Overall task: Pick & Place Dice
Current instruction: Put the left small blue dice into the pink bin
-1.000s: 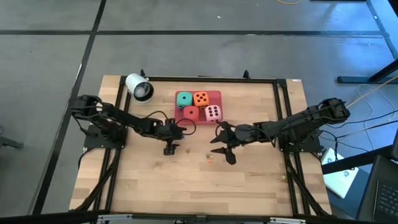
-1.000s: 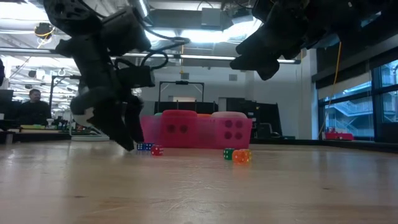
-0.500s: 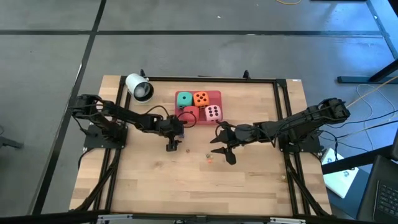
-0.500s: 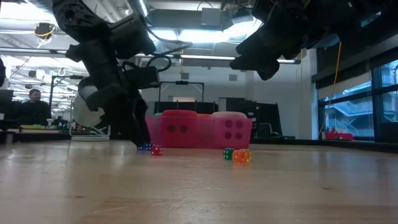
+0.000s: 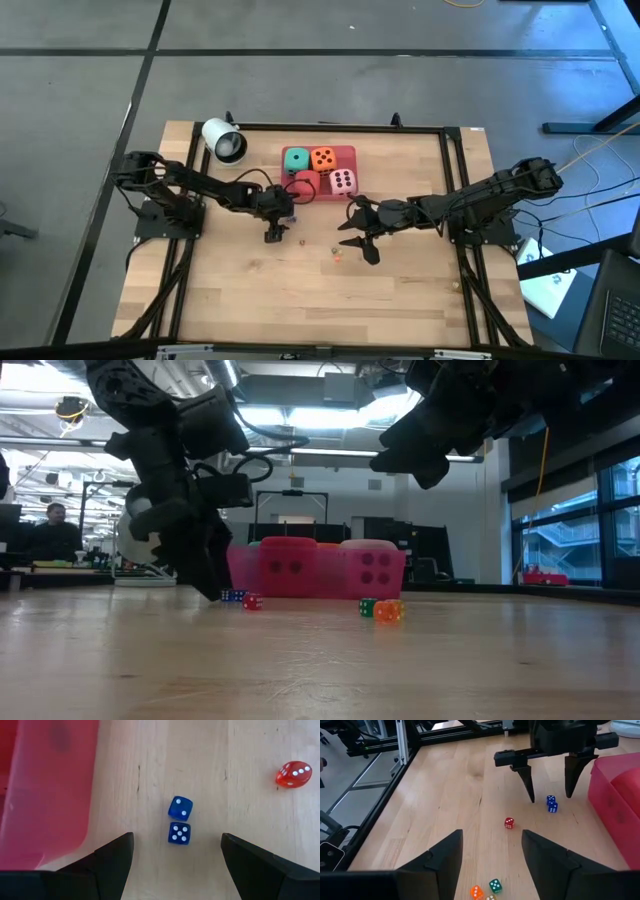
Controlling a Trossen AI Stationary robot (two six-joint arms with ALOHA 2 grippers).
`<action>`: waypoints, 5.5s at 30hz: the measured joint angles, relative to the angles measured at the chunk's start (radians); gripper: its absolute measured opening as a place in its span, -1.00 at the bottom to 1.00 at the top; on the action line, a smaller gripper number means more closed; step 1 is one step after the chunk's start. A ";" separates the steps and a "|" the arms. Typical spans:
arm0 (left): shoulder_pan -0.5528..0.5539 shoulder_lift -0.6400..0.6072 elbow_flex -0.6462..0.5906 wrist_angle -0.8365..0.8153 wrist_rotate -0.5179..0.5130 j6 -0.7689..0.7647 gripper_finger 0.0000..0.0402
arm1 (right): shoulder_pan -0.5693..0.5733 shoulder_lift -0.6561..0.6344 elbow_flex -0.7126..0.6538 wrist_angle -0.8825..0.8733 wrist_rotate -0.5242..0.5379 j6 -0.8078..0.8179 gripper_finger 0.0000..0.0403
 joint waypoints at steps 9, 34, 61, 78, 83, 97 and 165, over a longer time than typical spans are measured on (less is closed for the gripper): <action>0.000 0.000 0.000 0.000 0.000 0.000 0.47 | 0.000 0.000 0.000 0.000 0.004 0.000 0.01; 0.000 0.000 0.000 0.004 -0.001 -0.004 0.13 | 0.000 0.000 0.000 0.000 0.004 0.000 0.01; 0.000 0.000 0.001 0.005 0.001 -0.019 -0.45 | 0.000 0.000 0.000 -0.001 -0.004 0.000 0.01; 0.000 0.000 0.001 0.007 0.001 -0.029 -0.83 | 0.000 0.000 0.000 -0.001 -0.004 0.000 0.01; 0.000 0.000 0.001 0.007 0.001 -0.029 -0.82 | 0.000 0.000 0.000 -0.003 -0.004 0.000 0.01; 0.001 0.000 0.002 0.000 -0.001 -0.011 -0.84 | 0.000 0.000 0.000 -0.009 -0.005 0.024 0.01; -0.314 -0.449 0.085 -0.015 -0.630 0.302 -0.86 | -0.169 0.250 0.000 0.738 -0.169 0.381 0.01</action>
